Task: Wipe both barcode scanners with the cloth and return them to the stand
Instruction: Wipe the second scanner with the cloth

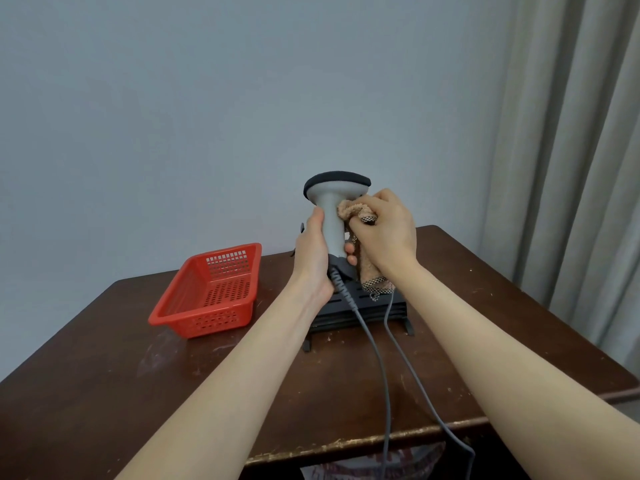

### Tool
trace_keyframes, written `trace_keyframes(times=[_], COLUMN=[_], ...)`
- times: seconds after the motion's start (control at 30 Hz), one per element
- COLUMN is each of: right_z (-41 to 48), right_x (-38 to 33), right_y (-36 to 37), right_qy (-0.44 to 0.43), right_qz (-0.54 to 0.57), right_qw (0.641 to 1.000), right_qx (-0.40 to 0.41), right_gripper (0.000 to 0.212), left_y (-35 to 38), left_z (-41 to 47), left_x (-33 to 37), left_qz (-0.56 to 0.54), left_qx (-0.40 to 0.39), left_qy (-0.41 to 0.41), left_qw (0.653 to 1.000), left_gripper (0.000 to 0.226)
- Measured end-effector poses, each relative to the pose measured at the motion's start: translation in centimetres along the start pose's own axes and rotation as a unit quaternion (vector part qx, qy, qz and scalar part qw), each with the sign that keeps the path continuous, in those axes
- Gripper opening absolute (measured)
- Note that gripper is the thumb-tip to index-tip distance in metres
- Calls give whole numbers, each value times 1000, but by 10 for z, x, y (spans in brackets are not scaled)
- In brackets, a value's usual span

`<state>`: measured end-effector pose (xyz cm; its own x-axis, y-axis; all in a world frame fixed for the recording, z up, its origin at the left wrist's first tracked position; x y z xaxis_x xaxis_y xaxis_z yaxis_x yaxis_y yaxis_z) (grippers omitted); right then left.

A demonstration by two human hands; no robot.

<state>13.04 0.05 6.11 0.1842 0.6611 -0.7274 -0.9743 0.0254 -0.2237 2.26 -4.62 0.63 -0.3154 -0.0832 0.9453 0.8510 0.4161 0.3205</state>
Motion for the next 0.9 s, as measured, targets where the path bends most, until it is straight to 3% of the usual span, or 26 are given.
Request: trace_keyframes(times=[0.17, 0.37, 0.5, 0.63, 0.9], right_z=[0, 7, -3, -15, 9], right_x=[-19, -8, -22, -31, -12], right_y=[7, 1, 15, 27, 15], right_qy=[-44, 18, -23, -74, -13], right_qz=[5, -34, 70, 18, -81], right_qw=[999, 999, 993, 984, 992], right_qx=[-28, 3, -87, -163, -93], right_gripper=[10, 13, 16, 14, 26], left_y=[5, 6, -4, -12, -9], left_z=[-2, -1, 7, 11, 0], left_x=[-8, -14, -7, -2, 10], left_qz=[7, -3, 27, 94, 230], left_qx=[-29, -25, 7, 37, 76], left_qy=[-9, -26, 13, 53, 135], left_qw=[1000, 999, 1000, 993, 961], left_gripper=[37, 41, 56, 72, 60])
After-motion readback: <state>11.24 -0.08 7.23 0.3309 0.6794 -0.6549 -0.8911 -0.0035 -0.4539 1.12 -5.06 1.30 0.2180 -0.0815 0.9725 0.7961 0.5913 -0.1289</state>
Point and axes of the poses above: each hand's wrist, its own z-axis towards the middle knuckle, its own y-axis out of the palm, x = y × z, the point moved 9 cm from there along z, towards the middle knuckle, and after that the axes turned 10 degrees about z, right-handed, at the moved point
